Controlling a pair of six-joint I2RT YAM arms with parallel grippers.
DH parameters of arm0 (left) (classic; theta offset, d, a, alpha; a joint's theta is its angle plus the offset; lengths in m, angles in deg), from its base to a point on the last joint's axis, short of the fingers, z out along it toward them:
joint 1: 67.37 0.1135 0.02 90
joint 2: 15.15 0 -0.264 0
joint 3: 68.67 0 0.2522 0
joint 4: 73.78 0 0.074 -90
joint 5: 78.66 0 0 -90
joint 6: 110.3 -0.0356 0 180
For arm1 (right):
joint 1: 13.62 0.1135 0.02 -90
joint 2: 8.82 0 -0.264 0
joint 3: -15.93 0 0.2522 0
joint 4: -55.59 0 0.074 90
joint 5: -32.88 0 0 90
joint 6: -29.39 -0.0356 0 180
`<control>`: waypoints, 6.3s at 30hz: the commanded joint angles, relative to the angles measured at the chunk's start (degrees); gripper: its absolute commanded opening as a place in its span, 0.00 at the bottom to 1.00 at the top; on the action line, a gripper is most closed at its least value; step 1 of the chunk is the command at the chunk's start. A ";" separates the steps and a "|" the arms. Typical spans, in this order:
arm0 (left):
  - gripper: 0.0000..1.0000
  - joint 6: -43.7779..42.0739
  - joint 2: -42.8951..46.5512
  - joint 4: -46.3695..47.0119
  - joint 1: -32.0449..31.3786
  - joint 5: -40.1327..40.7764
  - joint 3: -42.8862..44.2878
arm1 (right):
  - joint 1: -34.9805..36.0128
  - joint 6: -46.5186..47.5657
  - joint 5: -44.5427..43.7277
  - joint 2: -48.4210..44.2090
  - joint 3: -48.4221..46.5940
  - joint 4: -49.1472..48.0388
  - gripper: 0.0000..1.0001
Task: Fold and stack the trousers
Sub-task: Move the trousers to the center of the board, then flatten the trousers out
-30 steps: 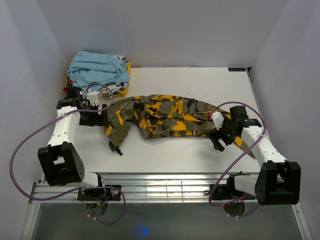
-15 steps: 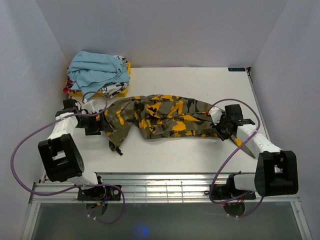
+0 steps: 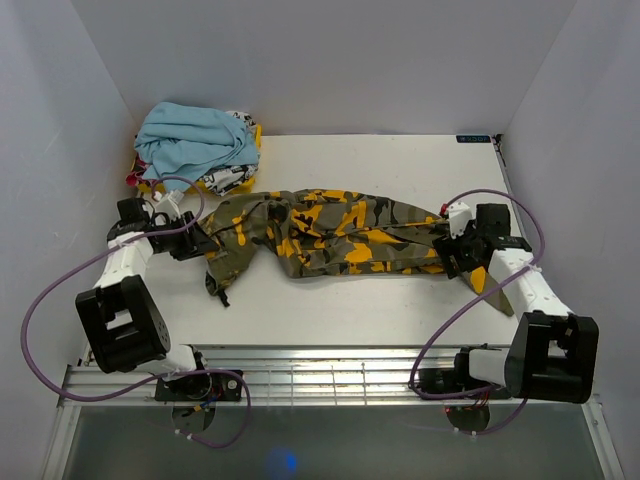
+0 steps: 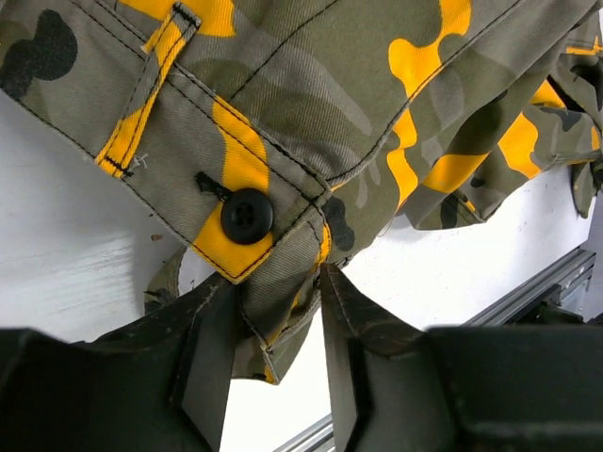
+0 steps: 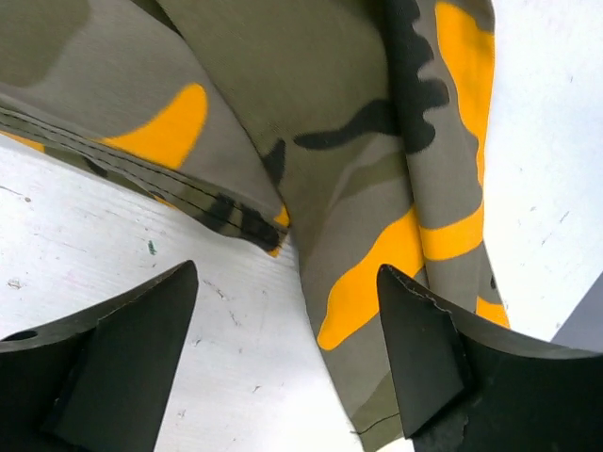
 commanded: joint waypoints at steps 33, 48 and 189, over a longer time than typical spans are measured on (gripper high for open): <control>0.00 -13.41 -7.12 -18.33 8.94 1.03 19.69 | -15.09 28.55 2.49 3.06 -19.15 12.99 0.08; 0.72 -13.05 -20.75 -19.31 8.86 3.58 29.03 | -12.65 27.07 2.68 25.32 -28.32 20.92 0.32; 0.00 -5.61 -27.16 -27.06 27.33 -8.12 35.36 | -10.45 77.43 14.82 -10.14 17.49 8.26 0.68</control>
